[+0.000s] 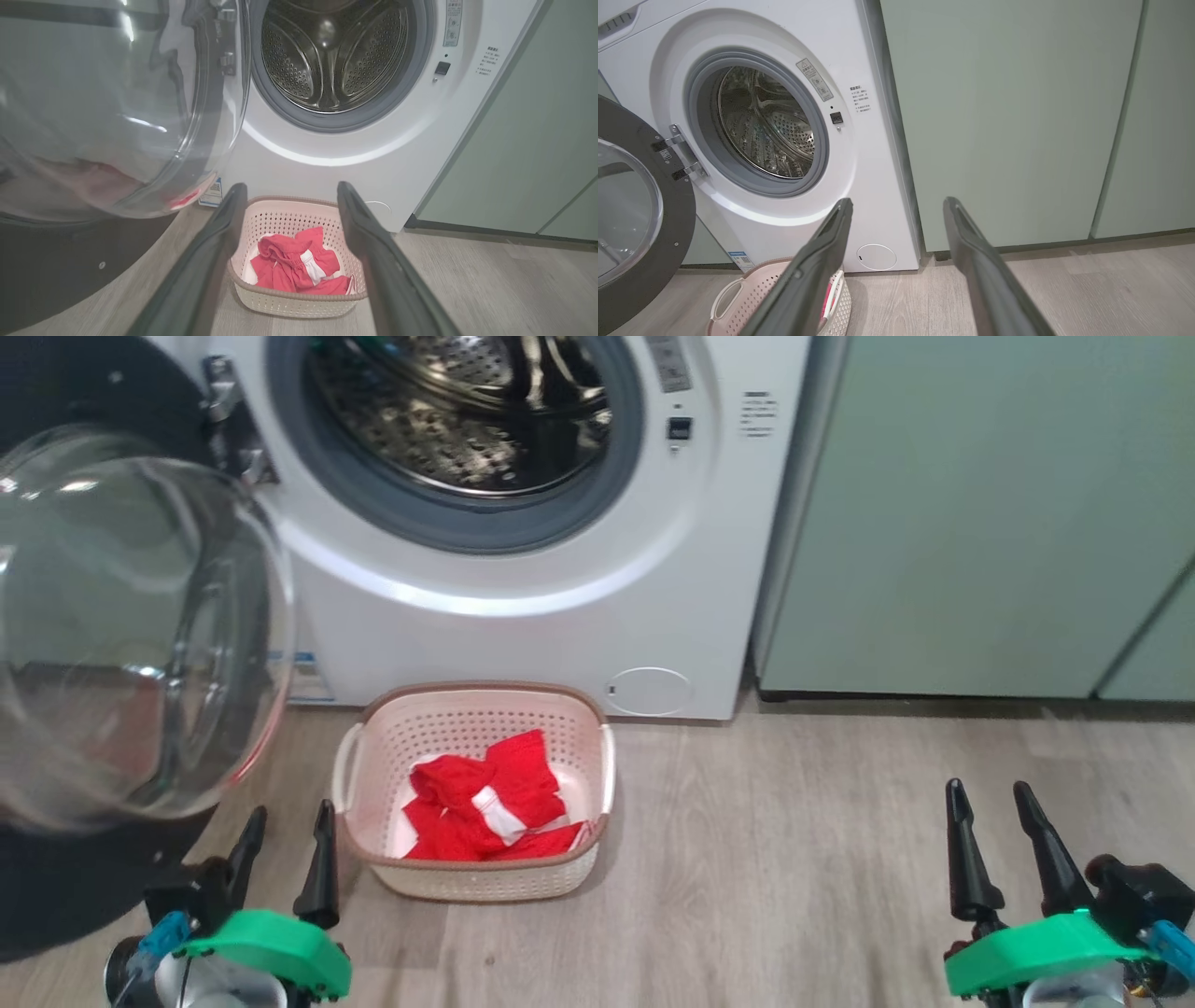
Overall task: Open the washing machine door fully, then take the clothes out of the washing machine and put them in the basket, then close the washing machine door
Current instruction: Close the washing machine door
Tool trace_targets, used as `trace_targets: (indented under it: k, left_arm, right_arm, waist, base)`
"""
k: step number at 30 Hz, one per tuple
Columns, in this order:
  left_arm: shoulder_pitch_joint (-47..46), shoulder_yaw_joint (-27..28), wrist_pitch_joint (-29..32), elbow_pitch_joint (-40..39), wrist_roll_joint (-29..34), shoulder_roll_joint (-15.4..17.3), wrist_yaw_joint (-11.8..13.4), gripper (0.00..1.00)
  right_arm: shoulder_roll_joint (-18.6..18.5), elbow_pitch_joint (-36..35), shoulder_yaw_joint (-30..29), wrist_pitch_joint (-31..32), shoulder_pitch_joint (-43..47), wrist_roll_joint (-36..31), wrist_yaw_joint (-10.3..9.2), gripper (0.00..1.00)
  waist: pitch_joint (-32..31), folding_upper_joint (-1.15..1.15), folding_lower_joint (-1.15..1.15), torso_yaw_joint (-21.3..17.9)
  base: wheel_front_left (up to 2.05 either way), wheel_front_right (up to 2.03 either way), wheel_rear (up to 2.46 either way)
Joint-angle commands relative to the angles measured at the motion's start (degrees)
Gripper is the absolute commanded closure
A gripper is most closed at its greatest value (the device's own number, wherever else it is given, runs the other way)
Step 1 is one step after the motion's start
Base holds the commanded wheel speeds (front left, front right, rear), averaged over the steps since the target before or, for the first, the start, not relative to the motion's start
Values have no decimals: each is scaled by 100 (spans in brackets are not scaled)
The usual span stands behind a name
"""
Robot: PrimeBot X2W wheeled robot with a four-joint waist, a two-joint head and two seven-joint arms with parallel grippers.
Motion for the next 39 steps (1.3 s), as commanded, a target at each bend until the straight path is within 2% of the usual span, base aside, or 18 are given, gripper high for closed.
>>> trace_targets:
  k: [1,4,23,31,39]
  left_arm:
    - [-311,198,-53,-216,63,37,-35,0]
    - [-320,217,-53,-227,121,23,-30,0]
    - [-464,496,-53,-211,358,-69,57,0]
    - [-319,842,-53,-557,280,-181,188,0]
    - [-117,1138,-54,-892,248,-264,237,0]
  right_arm:
    - [-2,-189,123,-36,-76,34,-4,0]
    - [2,-196,134,-36,-79,34,-4,0]
    - [105,-235,204,-36,-262,57,-4,0]
    - [-15,-84,624,-36,-704,112,-4,0]
    - [-116,52,882,-36,-949,197,-4,0]
  waist:
    - [7,0,0,220]
    - [11,0,0,401]
    - [114,0,0,2452]
    - [411,0,0,2666]
    - [494,0,0,2718]
  base:
    - [0,0,0]
    - [0,0,0]
    - [0,0,0]
    - [0,0,0]
    - [0,0,0]
